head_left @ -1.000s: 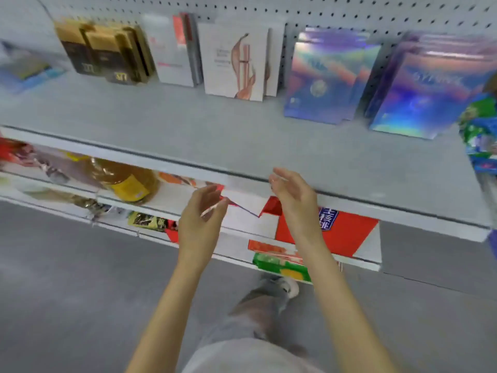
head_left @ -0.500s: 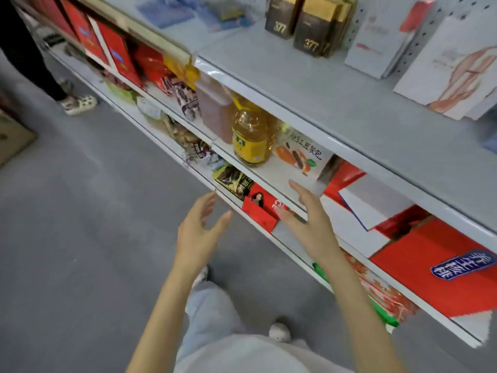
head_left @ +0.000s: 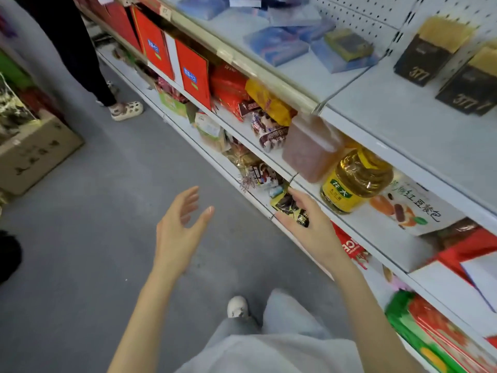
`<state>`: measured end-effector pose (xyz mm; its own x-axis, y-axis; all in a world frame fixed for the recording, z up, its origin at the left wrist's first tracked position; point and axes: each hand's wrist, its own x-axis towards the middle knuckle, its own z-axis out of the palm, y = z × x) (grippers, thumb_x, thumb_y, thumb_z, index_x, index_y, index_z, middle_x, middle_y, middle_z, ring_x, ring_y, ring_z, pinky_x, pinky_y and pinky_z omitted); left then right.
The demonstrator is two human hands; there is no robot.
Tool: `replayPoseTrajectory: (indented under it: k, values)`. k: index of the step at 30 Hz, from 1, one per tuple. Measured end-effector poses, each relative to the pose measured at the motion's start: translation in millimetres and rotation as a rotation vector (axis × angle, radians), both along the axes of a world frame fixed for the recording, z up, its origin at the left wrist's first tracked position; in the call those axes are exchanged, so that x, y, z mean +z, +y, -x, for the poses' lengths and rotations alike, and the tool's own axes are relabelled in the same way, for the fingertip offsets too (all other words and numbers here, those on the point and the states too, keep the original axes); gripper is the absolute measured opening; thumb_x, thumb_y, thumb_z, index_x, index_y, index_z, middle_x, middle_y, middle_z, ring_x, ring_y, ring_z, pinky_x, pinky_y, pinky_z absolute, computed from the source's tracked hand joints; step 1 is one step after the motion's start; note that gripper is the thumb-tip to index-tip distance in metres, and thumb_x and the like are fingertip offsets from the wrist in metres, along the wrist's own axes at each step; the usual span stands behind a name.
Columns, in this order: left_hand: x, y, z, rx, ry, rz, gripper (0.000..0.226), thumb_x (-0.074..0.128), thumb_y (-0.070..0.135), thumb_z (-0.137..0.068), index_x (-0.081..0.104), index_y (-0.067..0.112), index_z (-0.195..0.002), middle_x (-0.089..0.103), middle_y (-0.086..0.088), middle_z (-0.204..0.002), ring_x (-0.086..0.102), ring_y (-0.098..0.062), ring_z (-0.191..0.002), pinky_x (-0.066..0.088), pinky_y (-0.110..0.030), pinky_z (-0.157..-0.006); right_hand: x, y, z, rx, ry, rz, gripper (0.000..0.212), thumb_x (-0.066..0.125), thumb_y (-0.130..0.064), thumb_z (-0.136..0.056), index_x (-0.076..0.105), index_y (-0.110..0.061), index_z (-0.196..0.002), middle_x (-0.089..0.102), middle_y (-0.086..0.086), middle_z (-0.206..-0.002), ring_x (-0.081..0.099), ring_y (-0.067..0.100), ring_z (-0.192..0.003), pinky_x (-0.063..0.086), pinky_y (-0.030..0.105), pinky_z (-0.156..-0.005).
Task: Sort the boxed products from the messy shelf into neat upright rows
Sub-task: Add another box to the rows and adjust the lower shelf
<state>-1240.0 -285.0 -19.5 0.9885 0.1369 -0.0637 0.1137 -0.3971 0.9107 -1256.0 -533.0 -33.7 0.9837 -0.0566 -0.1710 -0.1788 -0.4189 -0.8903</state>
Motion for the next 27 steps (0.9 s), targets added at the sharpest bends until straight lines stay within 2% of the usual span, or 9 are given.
replayPoseTrajectory:
  k: [2, 4, 8, 12, 14, 18, 22, 24, 27]
  values:
    - [-7, 10, -24, -0.01, 0.011, 0.075, 0.038, 0.069, 0.026, -0.087, 0.059, 0.034, -0.122, 0.064, 0.016, -0.114, 0.062, -0.001, -0.104, 0.047, -0.022, -0.091, 2, 13, -30, -0.02, -0.012, 0.021, 0.054, 0.057, -0.075, -0.07, 0.041, -0.064, -0.121, 0.046, -0.023, -0.138, 0.043, -0.012, -0.121, 0.04, 0.03, -0.105]
    - [-17, 15, -46, -0.045, 0.052, 0.144, 0.035, 0.068, 0.021, -0.087, 0.059, 0.038, -0.117, 0.065, 0.012, -0.114, 0.063, 0.0, -0.101, 0.049, -0.018, -0.087, 0, 27, -60, -0.035, -0.023, 0.047, 0.063, 0.056, -0.075, -0.07, 0.041, -0.057, -0.128, 0.047, -0.022, -0.137, 0.044, -0.013, -0.12, 0.04, 0.028, -0.102]
    - [-40, 27, -99, -0.123, 0.116, 0.182, 0.035, 0.069, 0.017, -0.086, 0.059, 0.036, -0.114, 0.066, 0.009, -0.112, 0.065, 0.0, -0.097, 0.051, -0.016, -0.084, -8, 51, -122, 0.001, -0.039, 0.097, 0.056, 0.055, -0.073, -0.074, 0.043, -0.058, -0.126, 0.049, -0.021, -0.132, 0.045, 0.003, -0.127, 0.041, 0.041, -0.107]
    - [-52, 49, -182, -0.135, 0.103, 0.172, 0.035, 0.07, 0.014, -0.085, 0.061, 0.037, -0.11, 0.068, 0.01, -0.109, 0.066, -0.002, -0.098, 0.051, -0.016, -0.084, -18, 71, -199, 0.018, -0.077, 0.074, 0.052, 0.056, -0.07, -0.076, 0.042, -0.06, -0.125, 0.048, -0.03, -0.127, 0.045, 0.002, -0.125, 0.043, 0.041, -0.105]
    - [-52, 63, -231, -0.137, 0.1, 0.151, 0.035, 0.07, 0.012, -0.085, 0.062, 0.037, -0.108, 0.069, 0.009, -0.108, 0.066, -0.002, -0.096, 0.052, -0.016, -0.084, -21, 81, -248, 0.022, -0.079, 0.055, 0.055, 0.058, -0.066, -0.078, 0.044, -0.051, -0.129, 0.047, -0.03, -0.13, 0.042, -0.002, -0.127, 0.04, 0.036, -0.107]
    - [-36, 87, -330, -0.122, 0.072, 0.153, 0.034, 0.069, 0.007, -0.085, 0.062, 0.033, -0.107, 0.069, 0.006, -0.107, 0.065, 0.0, -0.096, 0.049, -0.01, -0.081, -6, 107, -348, 0.019, -0.127, 0.047, 0.042, 0.065, -0.048, -0.086, 0.044, -0.056, -0.121, 0.044, -0.04, -0.123, 0.041, -0.012, -0.119, 0.032, 0.013, -0.098]
    - [-18, 99, -432, -0.136, -0.006, 0.149, 0.034, 0.067, 0.004, -0.087, 0.061, 0.029, -0.109, 0.068, 0.005, -0.106, 0.064, 0.003, -0.093, 0.049, -0.012, -0.081, 10, 133, -436, 0.036, -0.124, 0.092, 0.051, 0.064, -0.052, -0.083, 0.046, -0.044, -0.131, 0.048, -0.029, -0.126, 0.045, -0.002, -0.12, 0.035, 0.025, -0.1]
    - [-10, 102, -478, -0.141, -0.04, 0.188, 0.033, 0.069, 0.009, -0.087, 0.061, 0.032, -0.109, 0.068, 0.011, -0.103, 0.065, 0.001, -0.093, 0.049, -0.011, -0.079, 16, 141, -474, -0.019, -0.134, 0.067, 0.052, 0.066, -0.049, -0.083, 0.047, -0.042, -0.131, 0.05, -0.021, -0.13, 0.047, -0.002, -0.119, 0.038, 0.023, -0.099]
    - [-7, 109, -541, -0.188, -0.042, 0.218, 0.031, 0.068, 0.017, -0.084, 0.061, 0.035, -0.108, 0.069, 0.012, -0.101, 0.065, -0.003, -0.095, 0.051, -0.015, -0.081, 18, 154, -525, -0.097, -0.134, 0.035, 0.05, 0.069, -0.043, -0.084, 0.048, -0.044, -0.13, 0.051, -0.023, -0.128, 0.048, -0.007, -0.117, 0.039, 0.018, -0.095]
